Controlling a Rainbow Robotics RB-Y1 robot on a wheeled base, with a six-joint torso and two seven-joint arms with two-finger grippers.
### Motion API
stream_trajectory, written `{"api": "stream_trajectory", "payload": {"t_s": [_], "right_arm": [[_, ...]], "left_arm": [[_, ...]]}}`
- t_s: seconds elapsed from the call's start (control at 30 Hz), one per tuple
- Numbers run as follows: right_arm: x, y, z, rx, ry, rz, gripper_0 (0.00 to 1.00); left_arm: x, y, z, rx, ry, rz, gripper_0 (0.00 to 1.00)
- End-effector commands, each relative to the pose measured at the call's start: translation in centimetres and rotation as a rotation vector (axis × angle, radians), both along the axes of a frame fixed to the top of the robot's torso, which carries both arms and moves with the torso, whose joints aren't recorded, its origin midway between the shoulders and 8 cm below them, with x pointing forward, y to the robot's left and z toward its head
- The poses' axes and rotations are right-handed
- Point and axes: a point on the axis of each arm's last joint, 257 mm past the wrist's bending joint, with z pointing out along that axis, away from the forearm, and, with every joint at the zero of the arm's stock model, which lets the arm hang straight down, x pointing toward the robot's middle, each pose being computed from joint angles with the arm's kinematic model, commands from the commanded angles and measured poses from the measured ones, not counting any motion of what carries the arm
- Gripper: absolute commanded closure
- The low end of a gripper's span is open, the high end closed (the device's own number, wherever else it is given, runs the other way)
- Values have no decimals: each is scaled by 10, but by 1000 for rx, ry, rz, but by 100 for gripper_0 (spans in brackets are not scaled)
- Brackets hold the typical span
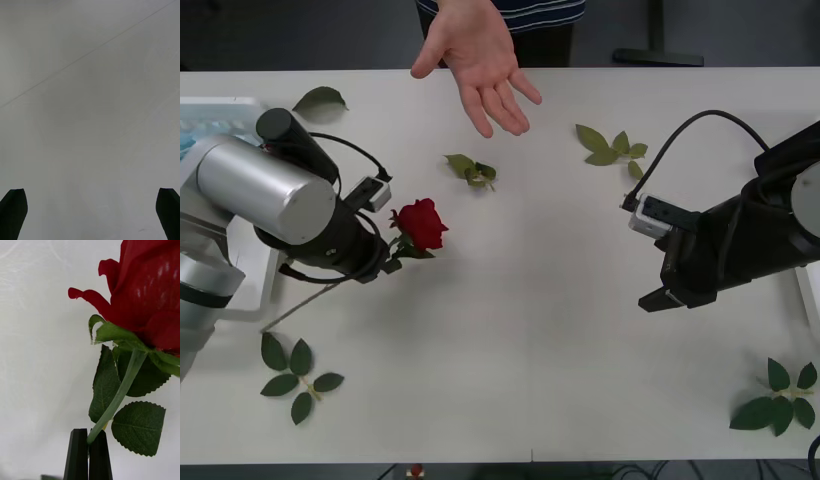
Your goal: Place the red flowers into the right box and the blue flowers into the left box. If a person shows an open palm, hand one flower to the person first, then continue sorting.
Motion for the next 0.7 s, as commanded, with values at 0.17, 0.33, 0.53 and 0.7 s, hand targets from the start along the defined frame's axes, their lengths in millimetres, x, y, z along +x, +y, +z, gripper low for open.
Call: {"api": "stream_trajectory", "payload": {"t_s": [0.17, 0.33, 0.53, 0.7], "right_arm": [[4, 6, 13, 15, -35, 8, 0], [-13, 7, -11, 42, 45, -8, 0], [-10, 4, 27, 143, 53, -34, 0], [-12, 3, 82, 319, 104, -131, 0]], "left_arm": [[-35, -22, 38, -94, 22, -200, 100], [-58, -58, 63, -242, 29, -359, 100], [-89, -92, 94, -454, 61, -494, 100], [-99, -114, 124, -608, 44, -545, 100]]}}
